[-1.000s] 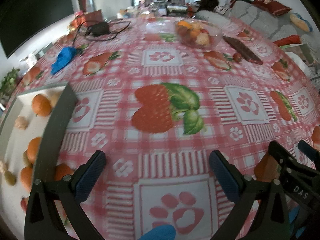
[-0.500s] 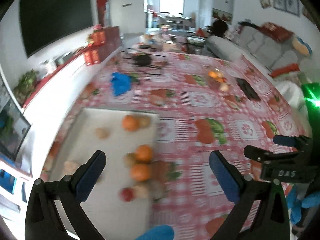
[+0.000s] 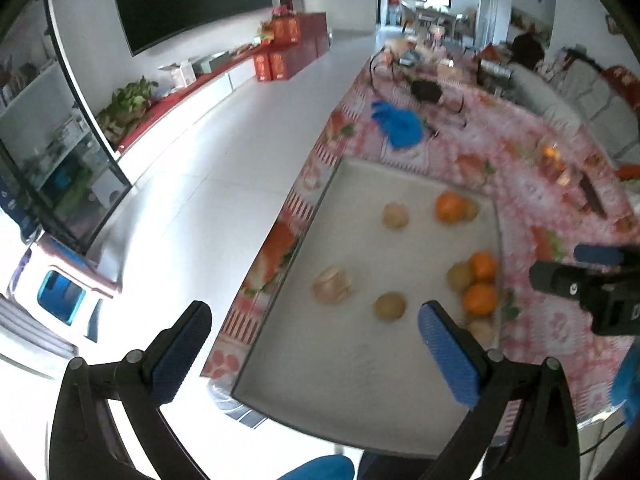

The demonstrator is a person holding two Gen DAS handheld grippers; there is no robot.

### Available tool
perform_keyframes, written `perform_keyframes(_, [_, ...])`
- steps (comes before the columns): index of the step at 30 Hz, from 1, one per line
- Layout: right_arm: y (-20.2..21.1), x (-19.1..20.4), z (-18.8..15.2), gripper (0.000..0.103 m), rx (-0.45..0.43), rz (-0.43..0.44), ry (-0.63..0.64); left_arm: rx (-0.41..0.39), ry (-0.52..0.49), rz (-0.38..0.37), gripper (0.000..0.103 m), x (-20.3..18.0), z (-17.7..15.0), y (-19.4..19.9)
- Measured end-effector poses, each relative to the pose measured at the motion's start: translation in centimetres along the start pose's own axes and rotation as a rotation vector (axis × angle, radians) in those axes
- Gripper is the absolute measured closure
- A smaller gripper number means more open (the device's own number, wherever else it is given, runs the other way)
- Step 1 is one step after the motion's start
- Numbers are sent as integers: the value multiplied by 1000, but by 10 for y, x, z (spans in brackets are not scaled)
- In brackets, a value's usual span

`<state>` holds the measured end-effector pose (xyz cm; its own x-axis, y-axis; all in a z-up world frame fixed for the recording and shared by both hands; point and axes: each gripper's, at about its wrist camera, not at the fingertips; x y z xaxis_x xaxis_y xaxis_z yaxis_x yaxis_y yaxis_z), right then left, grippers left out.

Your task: Organize fruits

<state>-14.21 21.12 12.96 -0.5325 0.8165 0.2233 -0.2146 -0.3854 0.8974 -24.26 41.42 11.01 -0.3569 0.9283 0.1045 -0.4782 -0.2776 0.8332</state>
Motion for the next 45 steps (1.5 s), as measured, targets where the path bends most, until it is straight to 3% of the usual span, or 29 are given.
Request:
perform_keyframes(9, [-25,22,1,0,73,-61,75,93,40,-78,0,-1,-11,-26])
perform_keyframes(20, [-34,34,-3,0,87,-109,131,117,31,-65,0,-4,-15,-31])
perform_keyframes(45, [-35,30,-9,0,91,-107,126,114,3,-25,0,-15,-18,-31])
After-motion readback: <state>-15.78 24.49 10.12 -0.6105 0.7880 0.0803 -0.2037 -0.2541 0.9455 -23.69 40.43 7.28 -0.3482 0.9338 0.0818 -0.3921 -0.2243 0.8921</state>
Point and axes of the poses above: each gripper's, at about its wrist camera, not at the fingertips, and y roughly against the way its jaws point, x to its left, z to its top, and after that the axes turned 2 degrees about z, right-handed
